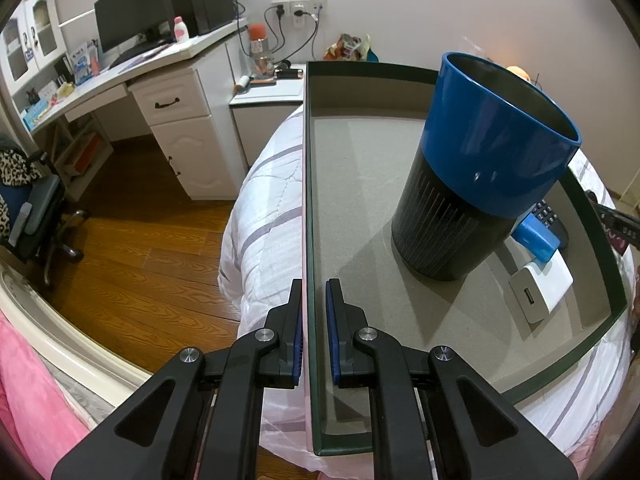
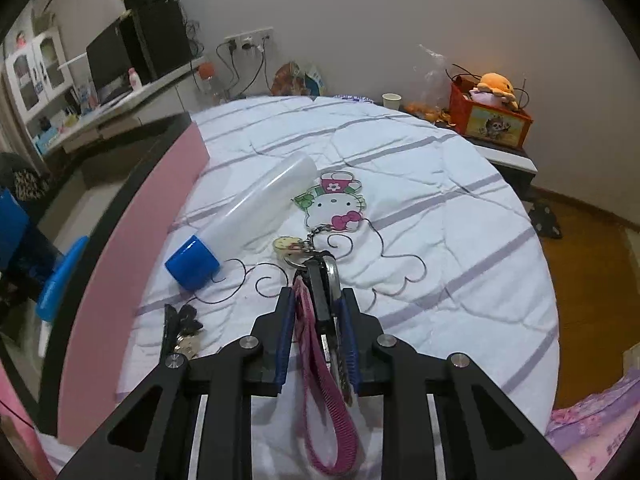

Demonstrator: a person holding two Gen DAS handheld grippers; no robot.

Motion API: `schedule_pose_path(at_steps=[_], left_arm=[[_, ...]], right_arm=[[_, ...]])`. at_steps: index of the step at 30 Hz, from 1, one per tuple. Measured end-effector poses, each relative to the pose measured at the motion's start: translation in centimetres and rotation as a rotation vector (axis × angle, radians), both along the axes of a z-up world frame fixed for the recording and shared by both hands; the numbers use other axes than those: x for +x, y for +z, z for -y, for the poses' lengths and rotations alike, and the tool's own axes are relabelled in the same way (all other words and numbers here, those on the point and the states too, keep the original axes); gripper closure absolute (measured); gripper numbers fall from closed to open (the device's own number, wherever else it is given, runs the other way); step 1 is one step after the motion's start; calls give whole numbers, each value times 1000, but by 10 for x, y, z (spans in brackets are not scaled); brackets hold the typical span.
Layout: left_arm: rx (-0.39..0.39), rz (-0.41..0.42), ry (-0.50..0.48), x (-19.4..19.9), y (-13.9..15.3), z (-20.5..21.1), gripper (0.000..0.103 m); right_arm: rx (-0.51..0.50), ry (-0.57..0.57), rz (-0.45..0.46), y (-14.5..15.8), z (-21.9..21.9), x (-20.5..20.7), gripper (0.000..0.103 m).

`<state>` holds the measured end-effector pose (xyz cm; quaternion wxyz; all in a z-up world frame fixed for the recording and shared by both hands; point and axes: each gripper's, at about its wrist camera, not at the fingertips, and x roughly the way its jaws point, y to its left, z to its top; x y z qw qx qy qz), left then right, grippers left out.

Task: Organize rigid objects
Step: 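Lift the keys and lower them into the tray, opening the right gripper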

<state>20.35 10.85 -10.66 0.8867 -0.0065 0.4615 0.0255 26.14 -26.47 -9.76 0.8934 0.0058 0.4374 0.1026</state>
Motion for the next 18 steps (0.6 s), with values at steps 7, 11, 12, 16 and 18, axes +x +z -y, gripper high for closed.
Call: schedule_pose_path(at_steps=[7,11,12,16,18], left_arm=[[1,-1,-1,0,0,0,95],[1,0,-1,0,0,1,95],[1,0,-1,0,0,0,95],[2,0,-1,0,0,1,95],[0,0,-1,0,0,1,95]], right_arm=[[-70,22,-7,-1,-8,3,83],[-78,17,30,8,-10,-9,84],[-82,17,39,12,-11,-12,84],[-68,27,109,36,-18,-25,84],[-54,55,158,53,-25,-33,84]])
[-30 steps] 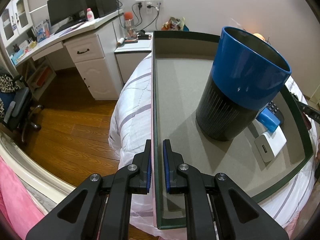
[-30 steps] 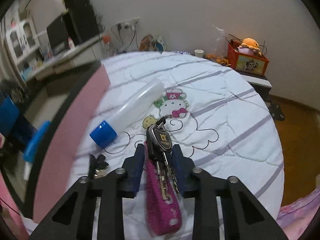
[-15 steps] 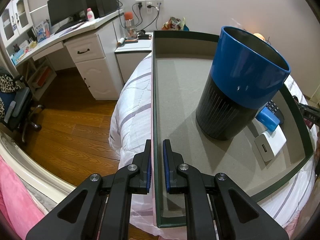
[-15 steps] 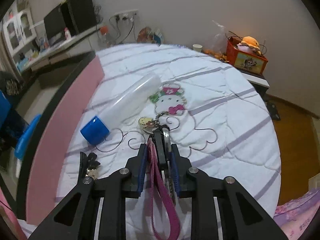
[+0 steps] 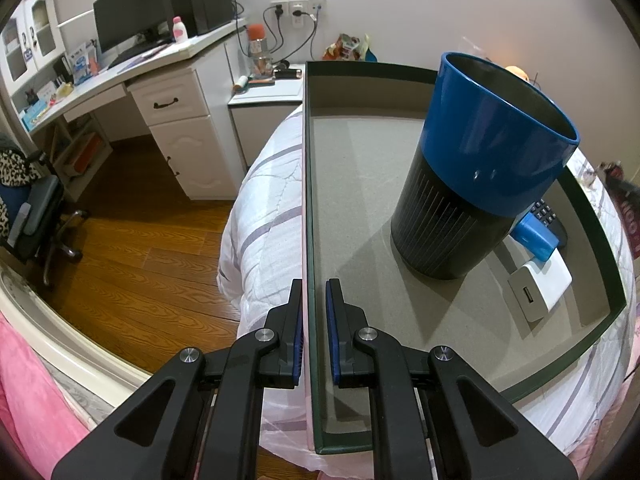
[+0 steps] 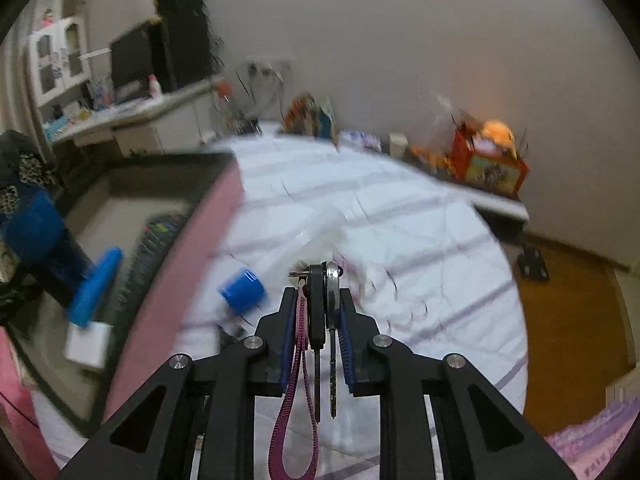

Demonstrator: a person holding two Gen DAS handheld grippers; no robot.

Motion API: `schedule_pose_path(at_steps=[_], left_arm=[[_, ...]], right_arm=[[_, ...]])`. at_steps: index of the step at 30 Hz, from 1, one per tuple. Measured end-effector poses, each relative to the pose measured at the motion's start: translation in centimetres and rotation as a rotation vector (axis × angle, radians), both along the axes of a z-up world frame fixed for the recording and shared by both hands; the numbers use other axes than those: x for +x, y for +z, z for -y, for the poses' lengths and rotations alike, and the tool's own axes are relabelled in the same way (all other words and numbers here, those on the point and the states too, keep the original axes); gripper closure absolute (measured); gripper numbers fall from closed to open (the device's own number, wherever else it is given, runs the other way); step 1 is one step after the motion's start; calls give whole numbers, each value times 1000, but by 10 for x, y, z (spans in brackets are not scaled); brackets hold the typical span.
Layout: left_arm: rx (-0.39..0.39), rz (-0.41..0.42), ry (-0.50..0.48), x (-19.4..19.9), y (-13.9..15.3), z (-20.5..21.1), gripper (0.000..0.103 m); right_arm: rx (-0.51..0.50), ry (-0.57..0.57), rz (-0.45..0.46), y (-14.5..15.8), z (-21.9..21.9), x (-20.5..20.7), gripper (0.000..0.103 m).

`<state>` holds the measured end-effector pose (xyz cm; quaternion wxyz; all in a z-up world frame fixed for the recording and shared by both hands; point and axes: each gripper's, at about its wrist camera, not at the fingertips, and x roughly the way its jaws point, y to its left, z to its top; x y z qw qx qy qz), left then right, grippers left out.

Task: Organize rigid objects
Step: 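Lift the keys and lower them into the tray, opening the right gripper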

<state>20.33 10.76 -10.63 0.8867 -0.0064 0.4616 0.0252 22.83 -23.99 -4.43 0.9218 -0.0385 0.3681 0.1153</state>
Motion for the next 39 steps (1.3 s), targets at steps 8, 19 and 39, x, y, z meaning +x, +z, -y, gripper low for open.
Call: schedule_pose_path(at_steps=[8,19,39], left_arm=[[0,0,-1,-1,1,0,95],[-2,0,0,0,0,2,95],[-1,0,0,0,1,4,95]], right_arm=[[-18,62,114,44,-31,-13,84],[-12,151,197,72,-74,-24,84],[-45,343,95,36,-159,-11,84]])
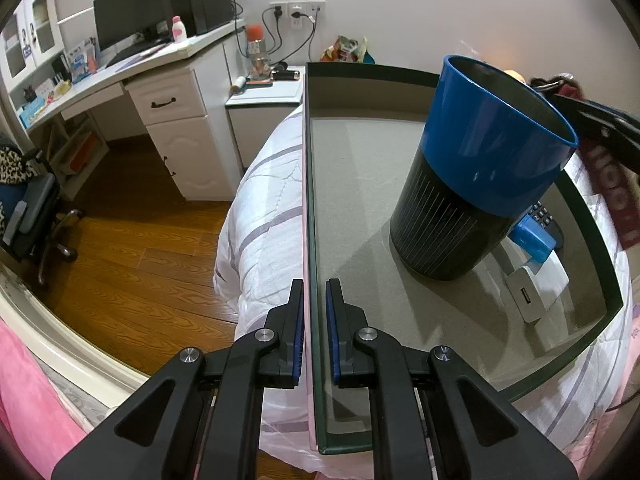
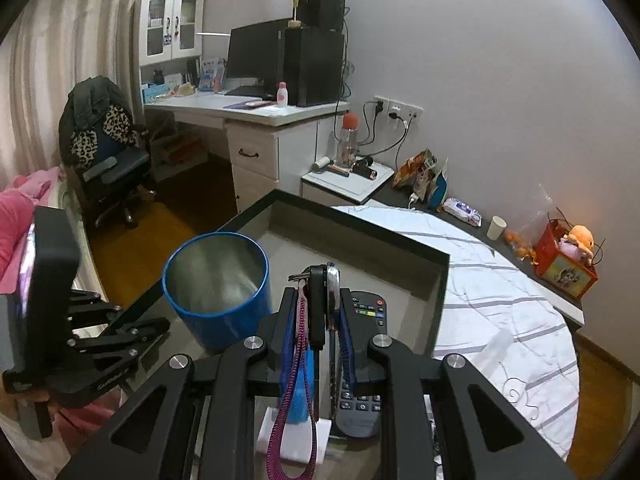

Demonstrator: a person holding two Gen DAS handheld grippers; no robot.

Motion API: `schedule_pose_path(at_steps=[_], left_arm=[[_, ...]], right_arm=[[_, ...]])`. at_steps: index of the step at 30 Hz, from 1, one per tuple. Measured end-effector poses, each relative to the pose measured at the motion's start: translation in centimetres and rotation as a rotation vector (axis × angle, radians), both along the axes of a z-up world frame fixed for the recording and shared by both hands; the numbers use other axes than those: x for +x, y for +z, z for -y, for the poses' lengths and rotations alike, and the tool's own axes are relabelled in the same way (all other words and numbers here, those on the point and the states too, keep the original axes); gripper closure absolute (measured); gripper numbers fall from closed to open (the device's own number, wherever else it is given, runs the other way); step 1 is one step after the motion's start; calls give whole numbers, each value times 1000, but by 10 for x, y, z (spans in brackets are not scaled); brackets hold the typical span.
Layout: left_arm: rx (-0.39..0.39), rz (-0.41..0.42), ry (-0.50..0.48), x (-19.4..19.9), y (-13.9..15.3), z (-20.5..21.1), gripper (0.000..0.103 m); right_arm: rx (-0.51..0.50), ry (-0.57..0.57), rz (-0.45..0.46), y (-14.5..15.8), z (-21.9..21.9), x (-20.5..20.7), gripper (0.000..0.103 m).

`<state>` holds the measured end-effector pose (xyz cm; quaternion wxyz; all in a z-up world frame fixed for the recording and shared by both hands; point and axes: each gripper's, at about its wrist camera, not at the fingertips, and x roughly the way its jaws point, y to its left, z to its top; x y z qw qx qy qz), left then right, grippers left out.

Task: Organize rigid objects
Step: 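Lift the keys and lower them into the tray, opening the right gripper, then move the right gripper to the black key bundle and grasp it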

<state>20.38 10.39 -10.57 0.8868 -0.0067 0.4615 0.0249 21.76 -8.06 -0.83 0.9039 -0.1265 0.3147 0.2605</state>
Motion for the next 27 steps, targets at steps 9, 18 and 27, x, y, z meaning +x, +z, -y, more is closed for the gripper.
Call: schedule_pose_path(at_steps=[9,18,27], left_arm=[[1,0,0,0,0,0,94],[0,0,0,-1,0,-1,94],[2,-1,0,-1,0,0,94]], right_arm=[[-12,2,-88,-22,-12,16,84],[-22,7,-122,-34,-16,13,83],[-28,-65,-22,-14,4,-4,33]])
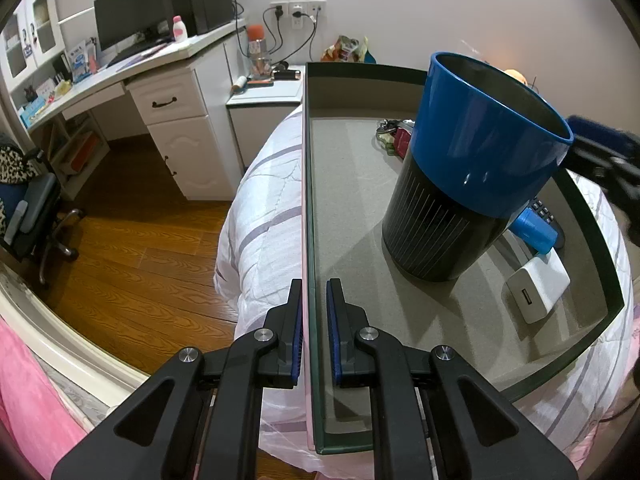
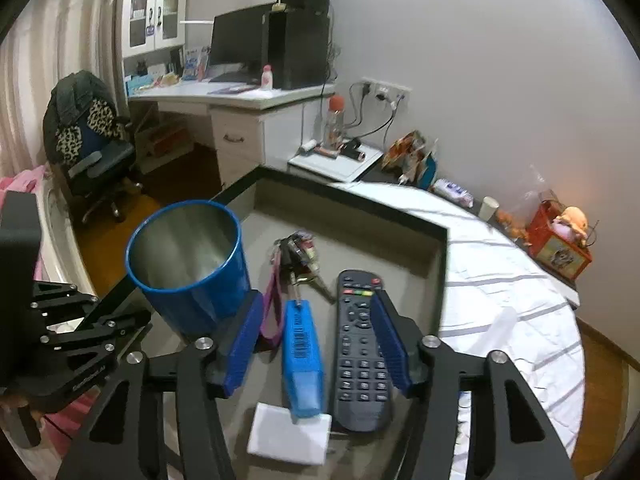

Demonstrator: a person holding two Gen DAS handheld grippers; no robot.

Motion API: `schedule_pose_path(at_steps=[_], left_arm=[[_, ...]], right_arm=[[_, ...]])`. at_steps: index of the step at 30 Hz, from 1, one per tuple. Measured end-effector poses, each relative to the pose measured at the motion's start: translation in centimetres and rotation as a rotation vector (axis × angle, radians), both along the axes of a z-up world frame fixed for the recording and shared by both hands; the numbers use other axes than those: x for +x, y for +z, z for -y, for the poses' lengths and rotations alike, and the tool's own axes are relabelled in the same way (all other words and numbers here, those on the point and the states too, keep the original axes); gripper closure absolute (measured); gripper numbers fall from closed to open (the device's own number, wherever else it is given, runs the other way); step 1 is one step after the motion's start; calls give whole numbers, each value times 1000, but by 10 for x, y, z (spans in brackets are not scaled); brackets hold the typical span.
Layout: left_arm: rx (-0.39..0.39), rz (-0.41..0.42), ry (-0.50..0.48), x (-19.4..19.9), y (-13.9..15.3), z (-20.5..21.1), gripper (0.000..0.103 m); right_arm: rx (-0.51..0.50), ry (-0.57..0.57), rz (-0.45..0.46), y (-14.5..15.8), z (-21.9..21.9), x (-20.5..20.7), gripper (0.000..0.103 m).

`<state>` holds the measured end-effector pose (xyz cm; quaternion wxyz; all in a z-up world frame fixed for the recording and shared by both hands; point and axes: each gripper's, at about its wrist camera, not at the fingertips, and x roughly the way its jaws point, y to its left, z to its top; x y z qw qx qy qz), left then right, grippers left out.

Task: Organize rigid objects
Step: 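Move the right gripper to the black key bundle and grasp it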

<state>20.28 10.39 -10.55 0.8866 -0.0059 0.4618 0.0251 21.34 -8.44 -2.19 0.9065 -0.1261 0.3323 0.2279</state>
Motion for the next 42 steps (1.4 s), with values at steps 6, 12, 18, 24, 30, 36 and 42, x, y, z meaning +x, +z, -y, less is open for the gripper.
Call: schedule_pose_path(at_steps=[6,12,18,24,30,36,42], left_arm=[[-1,0,0,0,0,0,94],[-7,0,-1,0,0,-1,93],[2,-2,3,0,0,-1,93],[14,-8,5,1,0,4,90],[13,-8,4,2,1,5,89],[14,-9,1,2,1,6,88],[13,-9,0,1,0,6,88]], right_arm=[[1,-65,71,18,24,-13,23],[0,-139,123,26,61,-23,22],[-16,-277,52,4,120,-26,22],[-31,-281,-56,-35,134,-32,22],[-20,-247,-116,-62,128,-30,22],[-4,-253,-136,-71,128,-15,23],[-18,-235,-183,-82,130,-7,44]])
